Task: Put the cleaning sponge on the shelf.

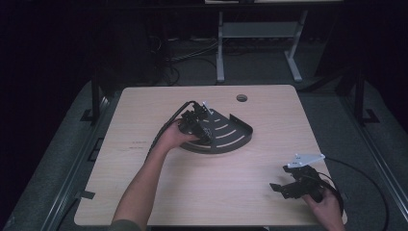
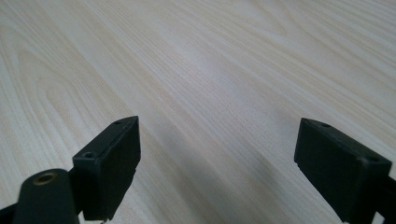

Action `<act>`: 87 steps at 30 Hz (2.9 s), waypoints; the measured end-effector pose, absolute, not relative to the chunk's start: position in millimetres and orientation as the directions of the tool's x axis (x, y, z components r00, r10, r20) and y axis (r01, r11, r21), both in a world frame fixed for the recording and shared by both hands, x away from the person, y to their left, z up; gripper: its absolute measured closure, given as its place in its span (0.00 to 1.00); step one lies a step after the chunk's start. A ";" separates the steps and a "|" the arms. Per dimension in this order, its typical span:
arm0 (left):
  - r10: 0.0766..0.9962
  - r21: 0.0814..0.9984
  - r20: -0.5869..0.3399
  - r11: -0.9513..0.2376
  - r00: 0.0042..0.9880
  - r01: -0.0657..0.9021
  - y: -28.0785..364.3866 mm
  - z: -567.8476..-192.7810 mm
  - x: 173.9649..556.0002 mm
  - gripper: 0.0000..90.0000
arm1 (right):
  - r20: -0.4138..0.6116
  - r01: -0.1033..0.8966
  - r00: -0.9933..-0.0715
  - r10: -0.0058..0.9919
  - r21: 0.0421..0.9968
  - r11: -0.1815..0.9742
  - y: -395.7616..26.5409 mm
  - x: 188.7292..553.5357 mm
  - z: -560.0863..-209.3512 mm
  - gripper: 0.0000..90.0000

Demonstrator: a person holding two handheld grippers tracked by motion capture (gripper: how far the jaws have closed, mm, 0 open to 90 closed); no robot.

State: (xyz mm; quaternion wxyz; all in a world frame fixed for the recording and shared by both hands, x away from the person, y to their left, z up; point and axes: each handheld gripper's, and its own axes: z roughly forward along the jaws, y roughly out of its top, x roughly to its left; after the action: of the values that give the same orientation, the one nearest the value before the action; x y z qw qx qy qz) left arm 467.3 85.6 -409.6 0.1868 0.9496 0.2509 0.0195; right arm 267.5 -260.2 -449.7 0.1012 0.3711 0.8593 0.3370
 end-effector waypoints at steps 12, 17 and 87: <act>0.464 0.360 -0.045 -0.819 0.885 0.448 87.7 -399.8 459.5 0.25 | 0.072 0.569 -0.702 0.708 0.654 0.498 -260.7 267.3 -449.4 0.16; 0.459 0.359 -0.041 -0.822 0.888 0.442 90.1 -396.3 456.0 0.25 | 0.071 0.570 -0.702 0.708 0.653 0.499 -260.5 267.3 -449.5 0.16; 0.459 0.419 -0.041 -0.799 0.888 0.432 144.5 -393.7 365.2 0.24 | 0.063 0.574 -0.711 0.700 0.628 0.526 -249.6 270.8 -453.0 0.16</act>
State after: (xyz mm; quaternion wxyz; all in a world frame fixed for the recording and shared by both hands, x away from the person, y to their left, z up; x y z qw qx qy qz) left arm 365.2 144.5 -393.7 0.2130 0.9479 0.2350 0.0314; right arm 270.8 -249.6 -453.0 0.0990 0.3671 0.8677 0.3201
